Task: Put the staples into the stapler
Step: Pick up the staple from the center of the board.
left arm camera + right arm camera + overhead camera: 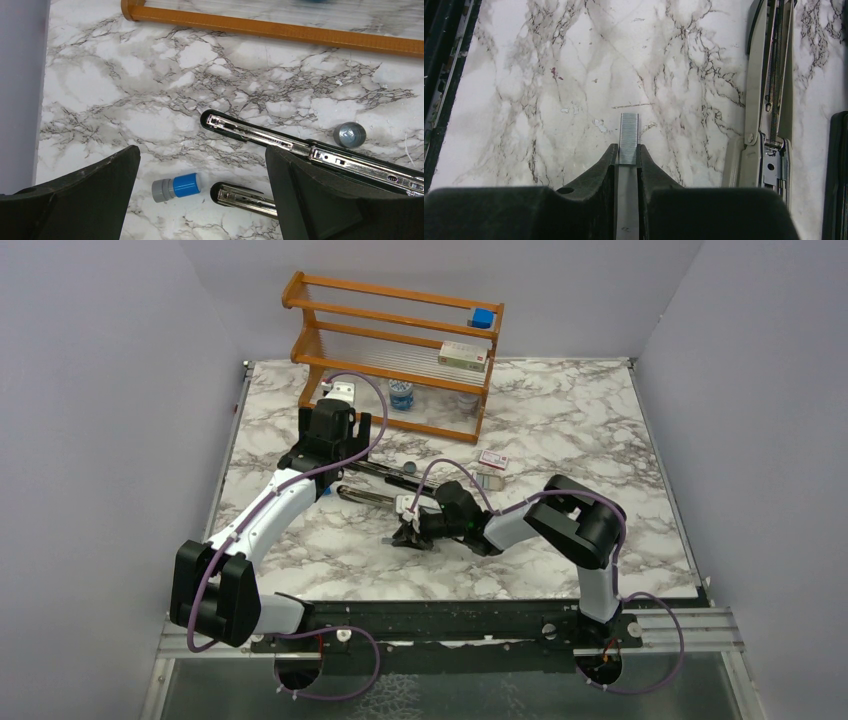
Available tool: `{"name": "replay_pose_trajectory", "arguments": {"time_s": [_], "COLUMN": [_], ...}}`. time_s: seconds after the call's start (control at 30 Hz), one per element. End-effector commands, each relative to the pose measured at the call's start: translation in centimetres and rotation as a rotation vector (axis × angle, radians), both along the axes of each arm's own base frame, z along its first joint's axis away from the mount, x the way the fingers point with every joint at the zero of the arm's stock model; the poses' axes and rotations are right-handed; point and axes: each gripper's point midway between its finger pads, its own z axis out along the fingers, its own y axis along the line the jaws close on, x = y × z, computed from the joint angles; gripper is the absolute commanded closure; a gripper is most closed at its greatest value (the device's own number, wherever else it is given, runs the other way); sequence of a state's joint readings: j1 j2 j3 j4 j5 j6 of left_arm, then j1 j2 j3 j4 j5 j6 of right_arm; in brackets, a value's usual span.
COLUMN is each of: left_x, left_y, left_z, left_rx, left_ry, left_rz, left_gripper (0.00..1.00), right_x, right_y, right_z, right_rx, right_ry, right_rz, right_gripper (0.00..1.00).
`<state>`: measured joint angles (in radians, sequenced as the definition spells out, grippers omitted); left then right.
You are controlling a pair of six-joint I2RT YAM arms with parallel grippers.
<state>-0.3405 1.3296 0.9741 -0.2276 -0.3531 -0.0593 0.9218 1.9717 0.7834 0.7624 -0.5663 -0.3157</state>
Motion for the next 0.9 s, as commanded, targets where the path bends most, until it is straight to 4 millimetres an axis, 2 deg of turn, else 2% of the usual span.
{"name": "replay_pose_trajectory", "arguments": {"time_s": [0.0,0.17,0.33,0.4,0.5,0.57,0.7,0.8,0.87], "left_x": [-0.2,-0.2,-0.2,-0.1,0.0,0.0,0.1,0.2,0.4], "left_y": [0.1,0.1,0.2,0.2,0.1,0.1,0.6,0.7,0.5], "left_z": [0.1,0.1,0.0,0.0,-0.1,-0.4,-1.1,-2.1,-2.8], "left_rx": [-0.005,-0.005,-0.003,-0.002,-0.003,-0.001,0.033,0.054,0.06], "left_ry": [0.0,0.001,0.002,0.002,0.007,0.016,0.04,0.068,0.087], "left_rz": [-0.001,0.003,0.005,0.007,0.004,0.005,0.026,0.034,0.03], "left_gripper": [0.01,0.01,0.01,0.01,0.01,0.01,0.01,0.01,0.01], "right_x": [-0.4,-0.7,-0.8,-0.4,0.5,1.6,6.1,9.2,10.4], "right_y": [-0.8,0.2,1.3,1.1,-0.5,-1.9,-5.0,-6.2,-6.6], "right_z": [-2.6,-0.4,5.4,7.5,9.9,11.3,12.8,13.0,12.7], "right_rx": [-0.087,-0.037,0.053,0.06,0.066,0.071,0.061,0.025,0.003], "right_ry": [0.043,0.061,0.045,0.03,0.026,0.003,-0.026,-0.037,-0.034], "right_rz": [-0.001,0.027,0.061,0.052,0.034,-0.004,-0.121,-0.184,-0.196], "right_gripper": [0.86,0.93,0.99,0.99,0.99,0.99,0.99,0.99,0.99]}}
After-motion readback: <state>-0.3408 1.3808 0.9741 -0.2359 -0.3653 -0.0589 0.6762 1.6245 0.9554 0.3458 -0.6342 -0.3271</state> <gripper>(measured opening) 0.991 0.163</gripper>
